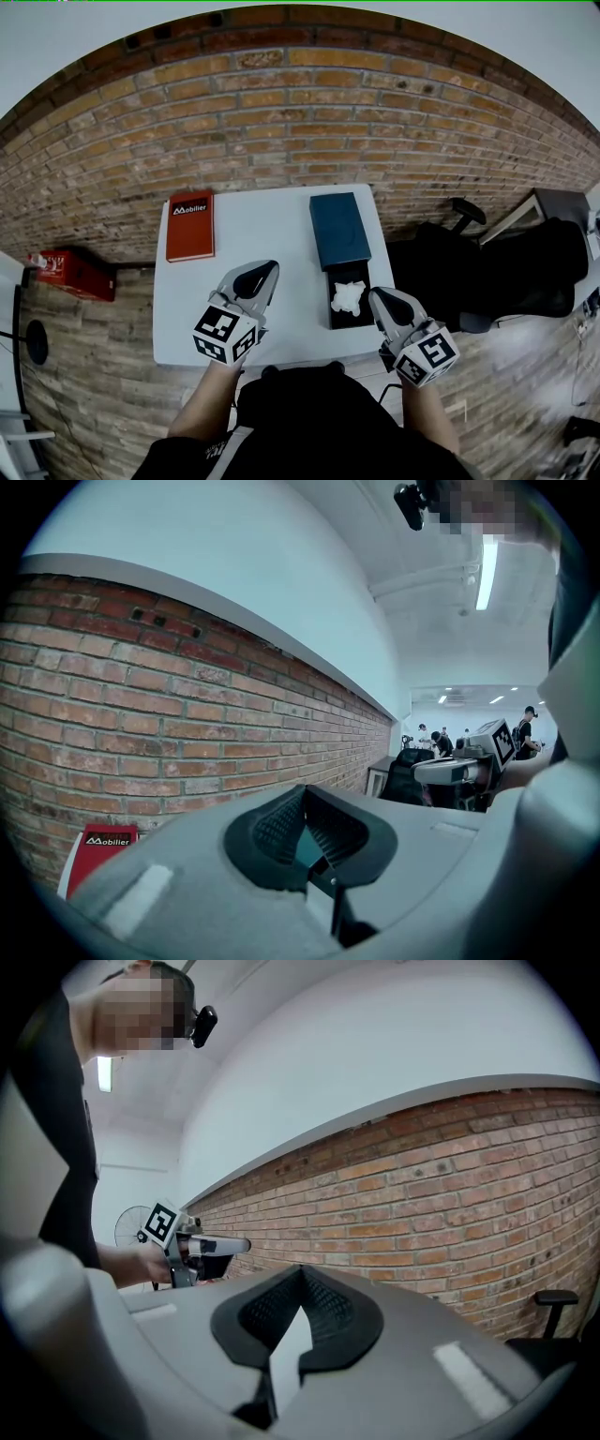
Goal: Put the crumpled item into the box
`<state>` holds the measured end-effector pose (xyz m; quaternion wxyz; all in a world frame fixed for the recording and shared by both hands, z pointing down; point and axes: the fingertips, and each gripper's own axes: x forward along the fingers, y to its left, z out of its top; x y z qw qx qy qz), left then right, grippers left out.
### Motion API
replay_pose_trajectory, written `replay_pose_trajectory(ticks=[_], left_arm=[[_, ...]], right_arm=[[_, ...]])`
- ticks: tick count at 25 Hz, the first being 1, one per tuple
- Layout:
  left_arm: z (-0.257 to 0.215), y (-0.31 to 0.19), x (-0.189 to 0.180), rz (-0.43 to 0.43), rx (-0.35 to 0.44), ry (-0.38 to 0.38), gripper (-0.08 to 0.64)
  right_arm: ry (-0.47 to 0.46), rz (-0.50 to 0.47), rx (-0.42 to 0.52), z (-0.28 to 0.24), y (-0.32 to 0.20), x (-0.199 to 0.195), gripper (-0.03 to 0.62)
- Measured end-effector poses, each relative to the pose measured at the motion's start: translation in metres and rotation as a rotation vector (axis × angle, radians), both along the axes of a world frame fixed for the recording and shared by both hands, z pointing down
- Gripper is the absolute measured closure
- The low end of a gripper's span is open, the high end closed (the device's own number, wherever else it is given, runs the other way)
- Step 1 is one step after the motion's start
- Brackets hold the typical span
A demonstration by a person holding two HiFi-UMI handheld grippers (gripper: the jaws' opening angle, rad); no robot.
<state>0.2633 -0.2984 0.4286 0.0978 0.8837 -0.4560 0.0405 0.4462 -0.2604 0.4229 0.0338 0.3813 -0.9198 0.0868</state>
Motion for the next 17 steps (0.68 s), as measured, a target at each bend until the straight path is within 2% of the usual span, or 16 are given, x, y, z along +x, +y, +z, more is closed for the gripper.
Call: replay_pose_trajectory(ticks=[17], left_arm=[[0.000, -0.009, -0.011, -0.030, -0.020, 0.001, 0.554]], right_arm=[[-0.031, 0.005, -0.009, -0.002, -0.013, 0.000, 0.594]])
